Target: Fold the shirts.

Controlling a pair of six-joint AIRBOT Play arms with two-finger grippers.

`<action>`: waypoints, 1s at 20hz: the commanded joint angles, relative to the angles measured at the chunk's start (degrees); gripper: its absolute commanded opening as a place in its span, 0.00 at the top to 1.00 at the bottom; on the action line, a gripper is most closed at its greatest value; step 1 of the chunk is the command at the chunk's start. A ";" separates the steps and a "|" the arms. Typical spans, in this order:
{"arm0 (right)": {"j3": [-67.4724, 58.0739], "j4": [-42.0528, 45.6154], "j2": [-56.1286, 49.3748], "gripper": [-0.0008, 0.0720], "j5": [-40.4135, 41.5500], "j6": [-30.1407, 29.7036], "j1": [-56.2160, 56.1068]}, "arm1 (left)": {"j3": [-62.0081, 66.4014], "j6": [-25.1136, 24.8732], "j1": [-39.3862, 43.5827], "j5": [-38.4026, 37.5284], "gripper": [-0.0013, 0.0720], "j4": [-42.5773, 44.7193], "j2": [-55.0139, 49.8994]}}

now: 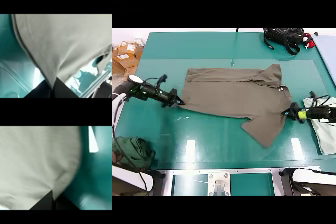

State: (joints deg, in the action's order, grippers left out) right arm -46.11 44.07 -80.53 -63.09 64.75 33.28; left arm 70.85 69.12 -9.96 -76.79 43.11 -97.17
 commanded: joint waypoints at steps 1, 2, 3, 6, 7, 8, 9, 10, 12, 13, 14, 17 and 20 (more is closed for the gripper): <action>-3.76 -2.89 7.23 0.96 -5.55 -0.07 0.96 | 1.79 -0.17 0.02 -1.79 0.95 -0.72 7.52; -6.64 -3.98 10.14 0.95 -7.72 0.11 0.96 | 2.82 -0.15 0.02 -2.23 0.95 -0.79 11.43; -9.97 -4.61 13.03 0.96 -9.25 0.96 0.96 | 4.48 -0.17 0.02 -3.15 0.95 -1.14 15.61; -23.19 -5.18 24.09 0.95 -9.90 4.66 1.25 | 12.83 0.07 0.02 -3.76 0.95 -1.14 28.83; -27.89 -5.09 27.76 0.96 -8.94 5.81 1.36 | 16.61 0.61 0.02 -3.54 0.95 -1.11 33.11; -32.79 -5.07 31.69 0.96 -6.71 7.21 1.64 | 21.14 1.14 0.02 -2.97 0.95 -1.03 37.27; -36.98 -5.07 35.10 0.96 -3.41 8.83 1.66 | 25.86 1.40 0.02 -2.10 0.95 -0.96 40.98; -40.87 -5.07 38.18 0.96 0.28 10.03 1.64 | 30.10 1.57 0.02 -0.85 0.95 -0.61 43.89; -48.00 -4.85 43.34 0.96 6.71 11.39 1.64 | 37.66 2.84 0.02 1.49 0.95 0.74 48.63; -50.66 -4.55 44.85 0.96 8.33 11.37 1.64 | 40.89 3.52 0.02 1.46 0.95 2.16 50.10; -53.11 -3.69 46.16 0.96 8.94 11.39 1.64 | 43.21 4.44 0.02 1.20 0.95 3.37 51.19; -55.84 -1.36 47.52 0.96 8.35 12.92 1.62 | 45.29 4.31 0.02 1.11 0.95 4.74 52.63; -53.55 -1.01 46.66 0.96 5.42 13.07 1.60 | 43.65 5.51 0.02 0.48 0.95 9.77 52.63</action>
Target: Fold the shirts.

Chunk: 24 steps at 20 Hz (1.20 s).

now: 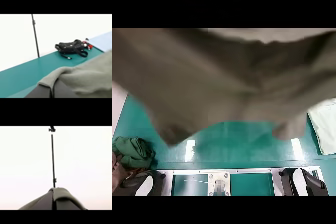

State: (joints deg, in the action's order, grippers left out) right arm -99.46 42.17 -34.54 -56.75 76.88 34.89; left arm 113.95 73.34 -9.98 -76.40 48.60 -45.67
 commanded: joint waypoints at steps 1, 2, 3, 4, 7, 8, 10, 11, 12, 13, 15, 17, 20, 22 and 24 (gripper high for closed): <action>2.16 0.59 0.17 0.96 -1.53 0.94 -0.02 | -1.20 1.18 0.04 -0.11 0.95 5.42 1.05; 5.68 -0.81 -0.57 0.96 -1.86 0.90 -0.04 | -3.45 1.14 0.04 0.11 0.95 5.49 0.42; 9.66 -2.43 -1.20 0.96 -1.84 0.39 -0.07 | -6.25 1.14 0.04 0.04 0.95 5.35 -0.74; 14.56 -4.26 -2.25 0.95 -1.84 -1.31 -0.33 | -9.70 1.14 0.04 0.09 0.95 4.79 -2.14; 29.49 -6.80 -7.96 0.95 0.92 -7.82 -6.16 | -22.60 -1.07 0.04 2.36 0.95 1.95 -8.09; 34.16 -6.75 -11.30 0.96 3.80 -10.21 -9.49 | -27.17 -3.54 0.04 4.28 0.95 0.15 -10.97; 40.81 -6.62 -19.28 0.95 9.53 -13.60 -14.27 | -36.50 -8.46 0.04 10.34 0.95 -3.74 -17.99; 42.40 -6.62 -24.44 0.95 12.11 -14.58 -15.80 | -39.52 -10.67 0.04 13.16 0.94 -4.52 -21.66; 42.45 -6.67 -29.81 0.95 13.99 -14.60 -16.65 | -41.27 -11.78 0.04 15.80 0.95 -5.03 -25.75; 41.81 -6.93 -35.26 0.95 15.65 -14.58 -16.81 | -41.62 -12.39 0.07 17.70 0.94 -5.86 -30.53; 38.42 -7.52 -46.21 0.96 16.46 -14.58 -16.61 | -41.59 -12.44 0.61 21.09 0.94 -8.31 -38.34; 32.65 -8.02 -56.02 0.96 15.58 -14.53 -16.50 | -41.57 -13.99 2.08 25.73 0.94 -9.92 -44.13; 22.88 -11.21 -65.88 0.95 13.05 -13.88 -16.52 | -40.02 -13.81 3.87 30.40 0.94 -10.49 -49.16; 16.74 -12.22 -69.81 0.95 11.96 -12.79 -16.50 | -36.74 -13.81 3.87 31.08 0.94 -11.39 -50.99; 11.63 -12.24 -72.08 0.96 11.72 -12.37 -16.63 | -32.98 -13.31 3.87 32.92 0.95 -11.72 -52.00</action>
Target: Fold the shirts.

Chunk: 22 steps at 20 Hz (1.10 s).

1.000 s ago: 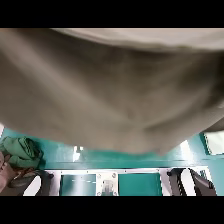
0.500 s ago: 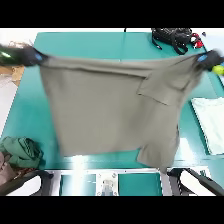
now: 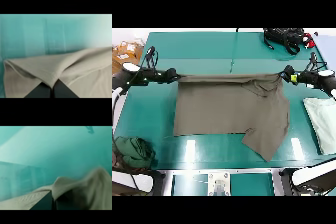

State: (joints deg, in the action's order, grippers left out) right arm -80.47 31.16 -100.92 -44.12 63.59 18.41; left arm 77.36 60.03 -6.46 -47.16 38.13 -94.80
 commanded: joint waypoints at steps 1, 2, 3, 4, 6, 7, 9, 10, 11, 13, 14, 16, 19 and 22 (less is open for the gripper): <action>-9.29 -1.25 -6.40 0.95 -0.92 0.92 -0.33 | 5.35 0.02 0.35 3.72 0.95 -1.31 -3.30; -10.49 -1.22 -6.75 0.95 -0.90 0.92 -0.35 | 6.95 0.61 0.35 3.56 0.94 -1.29 -3.87; -11.10 -1.20 -6.84 0.95 -0.90 0.92 -0.33 | 8.24 1.57 0.35 3.06 0.95 -1.27 -4.46; -11.30 -1.11 -6.84 0.95 -0.98 0.87 -0.26 | 8.94 1.62 0.35 2.03 0.95 -1.16 -5.01; -11.30 0.59 -6.84 0.95 -4.42 0.87 0.42 | 9.11 1.62 0.35 -1.03 0.95 0.20 -5.60; -11.30 2.89 -6.84 0.95 -8.24 0.94 1.25 | 9.11 1.66 0.33 -3.67 0.94 2.12 -5.68; -11.30 7.65 -6.84 0.96 -16.44 2.64 3.19 | 9.11 4.55 0.17 -9.44 0.94 8.41 -5.68; -11.30 9.53 -6.84 0.96 -20.22 2.89 4.09 | 9.11 5.57 0.17 -11.87 0.95 11.19 -5.68; -11.28 11.67 -6.84 0.96 -23.56 3.32 4.85 | 9.11 6.10 0.17 -14.14 0.94 13.09 -5.68; -10.99 16.22 -6.84 0.95 -26.97 3.52 5.33 | 8.98 7.63 0.17 -17.35 0.95 15.98 -5.68; -10.47 17.66 -6.84 0.95 -27.10 3.50 5.22 | 8.50 7.65 0.20 -17.79 0.94 16.06 -5.68; -8.83 18.01 -6.84 0.95 -26.25 3.45 5.14 | 6.60 7.65 0.72 -17.53 0.94 16.02 -5.68; -7.06 18.73 -6.86 0.95 -23.85 3.45 5.16 | 3.74 7.63 1.42 -15.17 0.94 16.02 -5.70; -6.84 18.91 -7.02 0.95 -23.52 3.48 4.74 | 3.28 8.20 1.55 -13.70 0.94 14.97 -6.27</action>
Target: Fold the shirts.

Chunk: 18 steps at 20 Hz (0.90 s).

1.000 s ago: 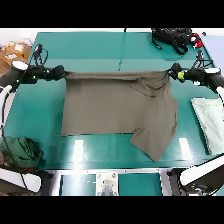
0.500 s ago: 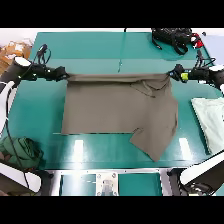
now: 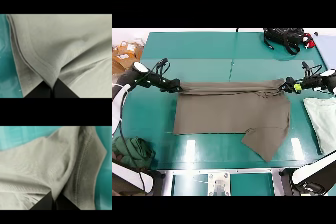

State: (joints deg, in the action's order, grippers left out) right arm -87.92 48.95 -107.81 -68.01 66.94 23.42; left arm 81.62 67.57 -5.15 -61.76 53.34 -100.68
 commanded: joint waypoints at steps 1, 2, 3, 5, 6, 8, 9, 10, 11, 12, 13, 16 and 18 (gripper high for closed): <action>0.61 1.11 -0.22 0.95 0.46 0.13 -0.61 | -0.98 1.57 0.50 0.61 0.94 -0.59 -0.70; 0.61 1.11 -0.26 0.95 0.46 0.11 -1.01 | -0.98 1.57 0.98 -0.04 0.94 -0.61 -1.01; 0.61 1.25 -0.26 0.95 0.57 0.11 -1.40 | -0.98 1.57 1.49 -0.50 0.94 -0.26 -1.22; 0.55 1.53 -0.26 0.95 0.68 0.13 -1.60 | -0.96 1.81 2.23 -0.94 0.94 0.52 -1.20; 0.55 1.77 -0.24 0.95 0.63 0.15 -1.42 | -0.96 3.15 2.23 -1.29 0.94 1.07 -1.20; 0.52 3.13 -0.24 0.95 0.44 0.83 -0.83 | -0.96 5.20 2.19 -2.60 0.94 3.56 -1.20; 0.52 3.96 -0.24 0.95 0.42 1.64 -0.57 | -0.96 6.43 2.16 -3.52 0.94 5.31 -1.20; 0.52 4.68 -0.24 0.95 0.42 1.68 -0.20 | -0.96 7.72 2.19 -3.78 0.94 7.26 -1.20; 0.52 5.20 -0.24 0.95 0.42 2.08 0.00 | -0.96 8.85 2.16 -3.67 0.94 8.87 -1.20; 0.52 5.73 -0.24 0.95 0.44 2.12 0.20 | -0.96 8.96 2.19 -3.48 0.95 9.77 -1.20; 0.55 5.97 -0.24 0.95 0.44 2.12 0.20 | -0.96 9.01 2.16 -3.13 0.95 10.05 -1.20; 0.52 6.14 -0.24 0.95 0.48 2.12 0.17 | -0.96 9.53 2.19 -1.66 0.94 9.64 -1.20; 0.52 5.51 -0.24 0.95 0.26 2.12 0.13 | -0.96 9.49 2.19 -0.81 0.94 6.93 -1.20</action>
State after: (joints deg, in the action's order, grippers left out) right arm -87.37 54.30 -108.03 -67.75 68.88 23.51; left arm 80.68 76.34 -2.94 -63.90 61.52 -101.86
